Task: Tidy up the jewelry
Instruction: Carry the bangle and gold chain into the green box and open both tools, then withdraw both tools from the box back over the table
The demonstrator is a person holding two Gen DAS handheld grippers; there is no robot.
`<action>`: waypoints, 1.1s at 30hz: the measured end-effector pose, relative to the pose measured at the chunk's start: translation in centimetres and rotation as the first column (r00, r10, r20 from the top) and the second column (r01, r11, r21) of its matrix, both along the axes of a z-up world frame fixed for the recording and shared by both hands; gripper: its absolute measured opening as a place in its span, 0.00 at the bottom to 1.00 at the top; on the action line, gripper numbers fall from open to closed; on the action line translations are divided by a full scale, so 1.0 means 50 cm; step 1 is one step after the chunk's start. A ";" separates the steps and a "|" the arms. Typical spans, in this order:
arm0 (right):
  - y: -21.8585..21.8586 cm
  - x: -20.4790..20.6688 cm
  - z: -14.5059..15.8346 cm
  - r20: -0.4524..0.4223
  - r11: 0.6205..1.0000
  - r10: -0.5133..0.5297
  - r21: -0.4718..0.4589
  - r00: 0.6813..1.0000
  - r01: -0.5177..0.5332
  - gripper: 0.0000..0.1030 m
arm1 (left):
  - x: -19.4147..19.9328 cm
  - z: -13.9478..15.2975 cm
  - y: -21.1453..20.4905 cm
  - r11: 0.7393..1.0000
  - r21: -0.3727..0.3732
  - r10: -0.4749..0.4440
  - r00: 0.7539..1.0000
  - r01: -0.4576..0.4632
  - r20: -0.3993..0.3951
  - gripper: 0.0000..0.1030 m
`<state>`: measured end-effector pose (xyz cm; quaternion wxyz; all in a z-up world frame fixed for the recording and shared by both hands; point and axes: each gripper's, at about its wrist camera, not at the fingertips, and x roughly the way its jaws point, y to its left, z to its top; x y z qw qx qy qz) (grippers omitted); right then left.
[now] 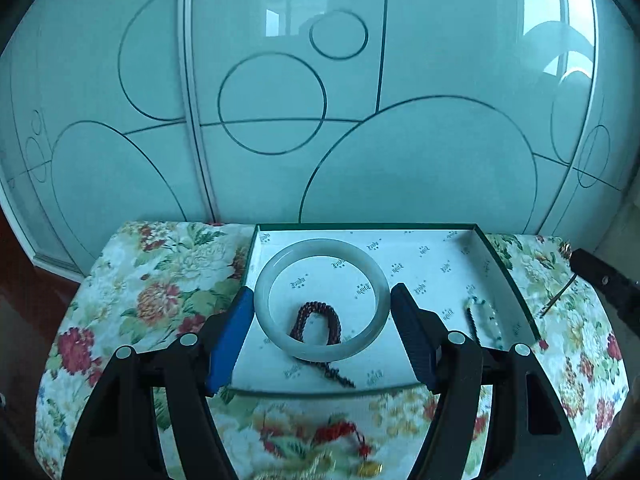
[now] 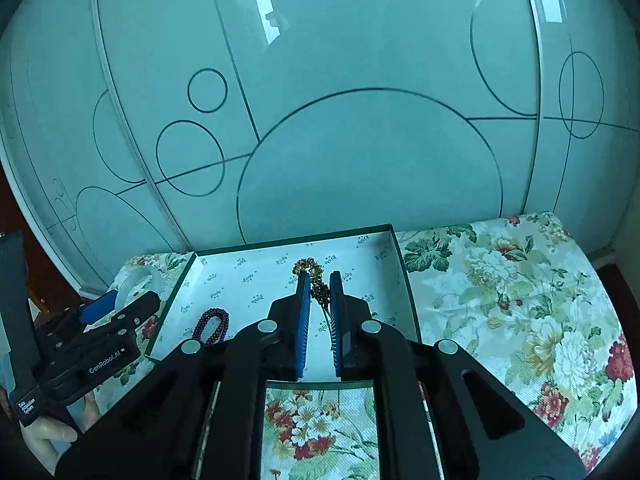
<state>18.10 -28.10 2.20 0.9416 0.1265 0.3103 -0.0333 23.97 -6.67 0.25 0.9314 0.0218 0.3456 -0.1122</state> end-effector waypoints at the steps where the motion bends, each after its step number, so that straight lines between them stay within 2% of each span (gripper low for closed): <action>1: -0.002 0.016 -0.014 -0.019 1.000 0.001 0.004 1.000 0.000 0.09 | 0.017 -0.012 -0.006 1.000 0.006 0.002 1.000 -0.002 -0.010 0.67; 11: -0.022 0.156 -0.152 -0.183 1.000 -0.029 -0.001 0.983 0.030 0.09 | 0.142 -0.129 -0.037 0.997 0.079 0.027 0.994 -0.019 -0.105 0.67; 17: -0.024 0.199 -0.189 -0.250 0.999 -0.032 -0.014 0.968 0.029 0.10 | 0.183 -0.166 -0.032 0.998 0.058 0.037 0.984 -0.027 -0.174 0.68; 20: -0.022 0.202 -0.200 -0.261 0.999 -0.033 -0.017 0.965 0.029 0.14 | 0.194 -0.180 -0.032 0.997 0.070 0.040 0.981 -0.027 -0.191 0.68; 22: -0.021 0.199 -0.200 -0.258 0.999 -0.035 -0.020 0.965 0.031 0.20 | 0.190 -0.176 -0.032 0.997 0.078 0.043 0.984 -0.030 -0.171 0.68; 28: -0.019 0.163 -0.167 -0.221 0.999 -0.032 -0.007 0.975 0.031 0.20 | 0.164 -0.133 -0.030 0.997 0.078 0.026 0.992 -0.016 -0.124 0.72; 33: -0.016 0.090 -0.127 -0.185 1.000 -0.026 -0.001 0.982 0.027 0.20 | 0.111 -0.083 -0.010 0.999 0.047 0.015 0.995 -0.010 -0.099 0.72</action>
